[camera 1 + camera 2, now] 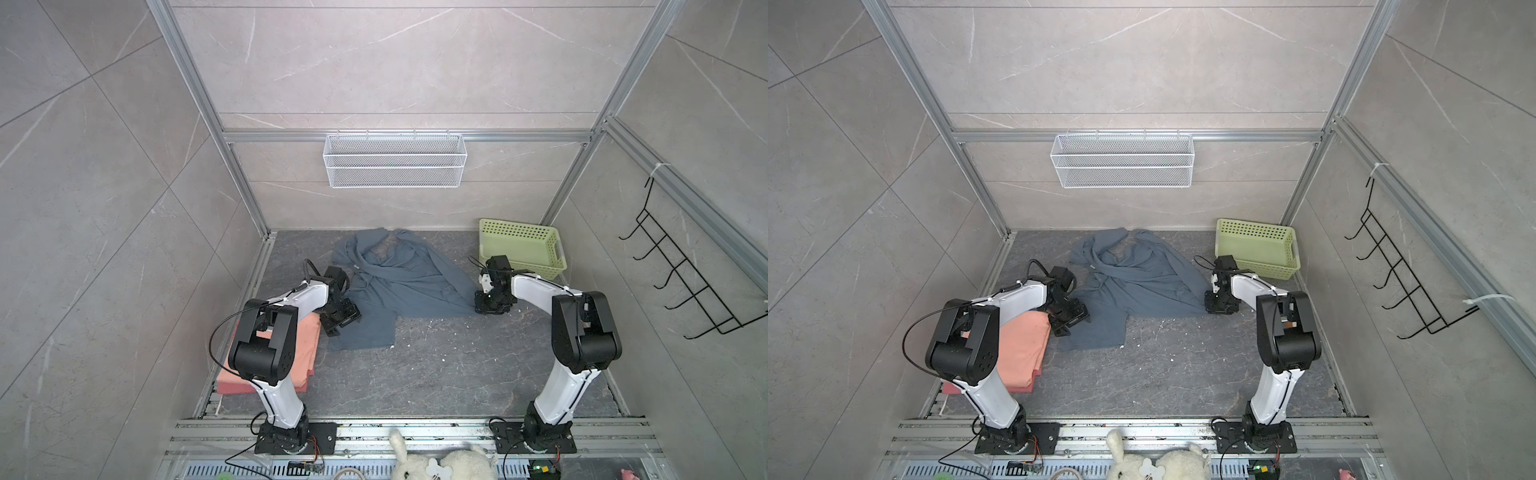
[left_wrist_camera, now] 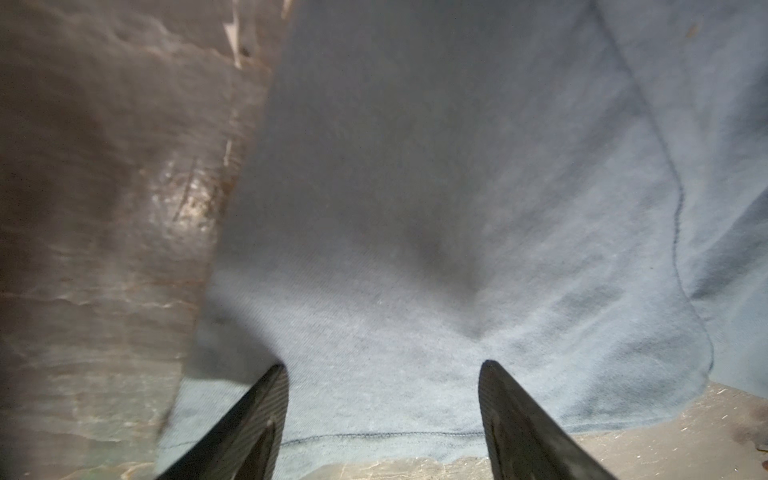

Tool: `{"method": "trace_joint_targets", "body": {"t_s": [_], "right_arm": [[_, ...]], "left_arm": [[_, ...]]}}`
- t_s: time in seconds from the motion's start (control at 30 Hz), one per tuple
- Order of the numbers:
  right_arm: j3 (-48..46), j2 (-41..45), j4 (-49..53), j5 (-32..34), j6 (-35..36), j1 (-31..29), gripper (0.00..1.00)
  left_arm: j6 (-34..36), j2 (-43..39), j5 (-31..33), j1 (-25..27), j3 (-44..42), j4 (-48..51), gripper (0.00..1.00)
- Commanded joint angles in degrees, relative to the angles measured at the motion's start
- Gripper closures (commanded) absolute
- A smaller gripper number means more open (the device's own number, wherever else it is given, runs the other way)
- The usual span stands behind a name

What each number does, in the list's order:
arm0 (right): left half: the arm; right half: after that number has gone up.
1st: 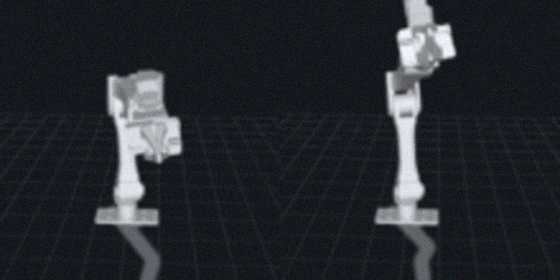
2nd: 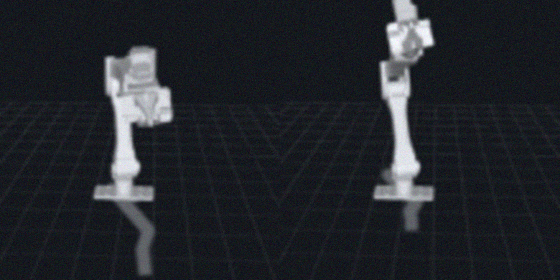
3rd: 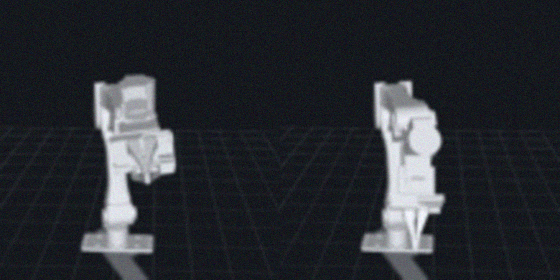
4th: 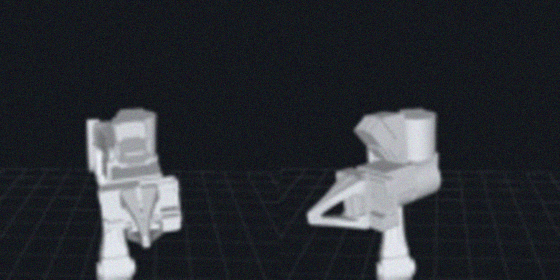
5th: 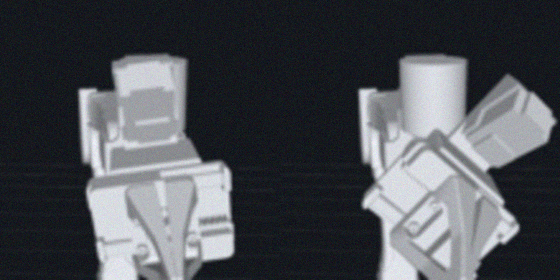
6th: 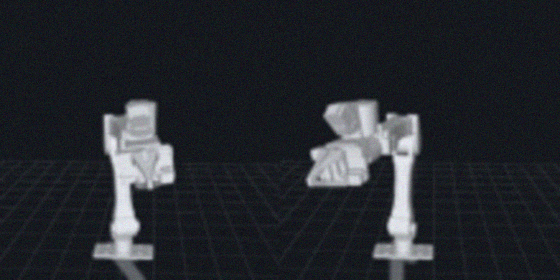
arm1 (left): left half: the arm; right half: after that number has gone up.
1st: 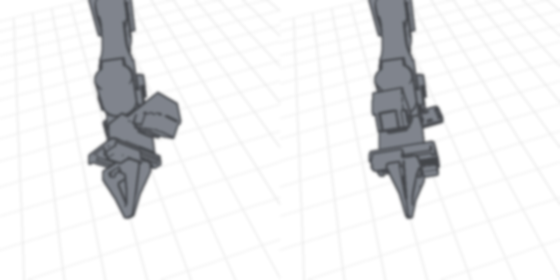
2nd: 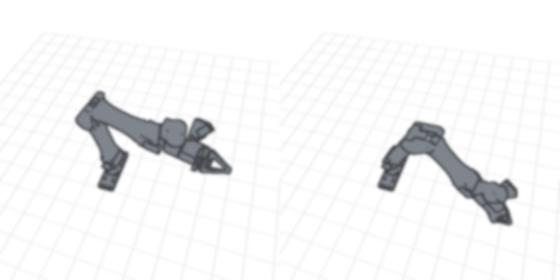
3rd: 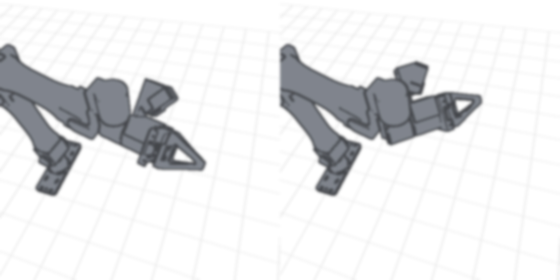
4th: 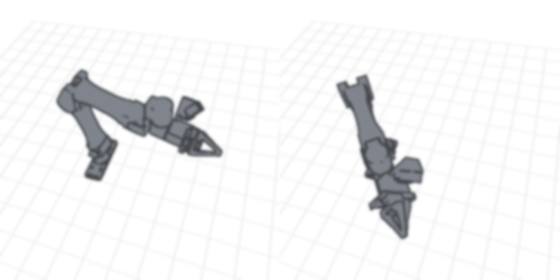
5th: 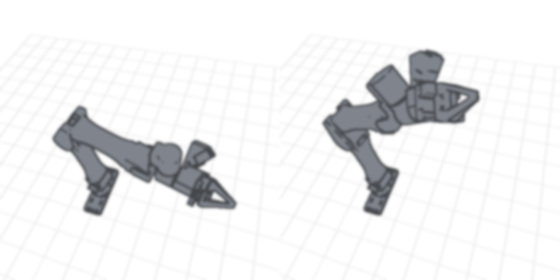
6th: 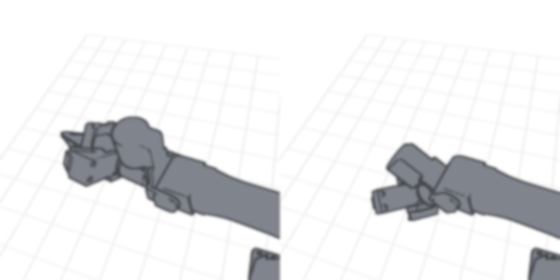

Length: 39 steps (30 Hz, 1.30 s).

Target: Fold and stack the t-shirts

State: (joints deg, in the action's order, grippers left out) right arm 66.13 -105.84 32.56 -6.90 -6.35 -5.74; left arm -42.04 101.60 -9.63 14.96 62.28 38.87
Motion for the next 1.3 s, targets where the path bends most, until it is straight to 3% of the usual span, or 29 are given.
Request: {"method": "trace_joint_targets", "body": {"t_s": [0.0,0.33,0.5,0.83,1.13,1.27], "right_arm": [[-2.7,-1.5,2.9,-7.6,0.8,2.0,0.62],[-3.4,-1.2,2.5,-8.3,0.2,5.5,0.86],[-2.9,0.0,2.2,-13.6,-2.2,7.6,0.99],[-1.8,8.4,-0.4,-20.4,-10.6,14.0,1.0],[2.0,8.3,2.4,-17.7,-9.5,16.1,1.0],[2.0,6.9,3.0,-14.6,-8.4,16.1,0.99]], "left_arm": [[1.3,4.2,4.1,-1.3,-2.5,1.2,0.25],[0.8,3.9,2.5,-1.3,-3.0,0.0,0.25],[0.6,3.8,2.0,-1.3,-3.2,-0.4,0.25],[0.2,3.2,1.9,-1.5,-3.2,-0.7,0.26],[1.2,-7.5,-0.8,-2.7,-6.0,-2.7,0.26],[3.1,-11.0,3.9,-2.9,-6.5,2.6,0.24]]}}
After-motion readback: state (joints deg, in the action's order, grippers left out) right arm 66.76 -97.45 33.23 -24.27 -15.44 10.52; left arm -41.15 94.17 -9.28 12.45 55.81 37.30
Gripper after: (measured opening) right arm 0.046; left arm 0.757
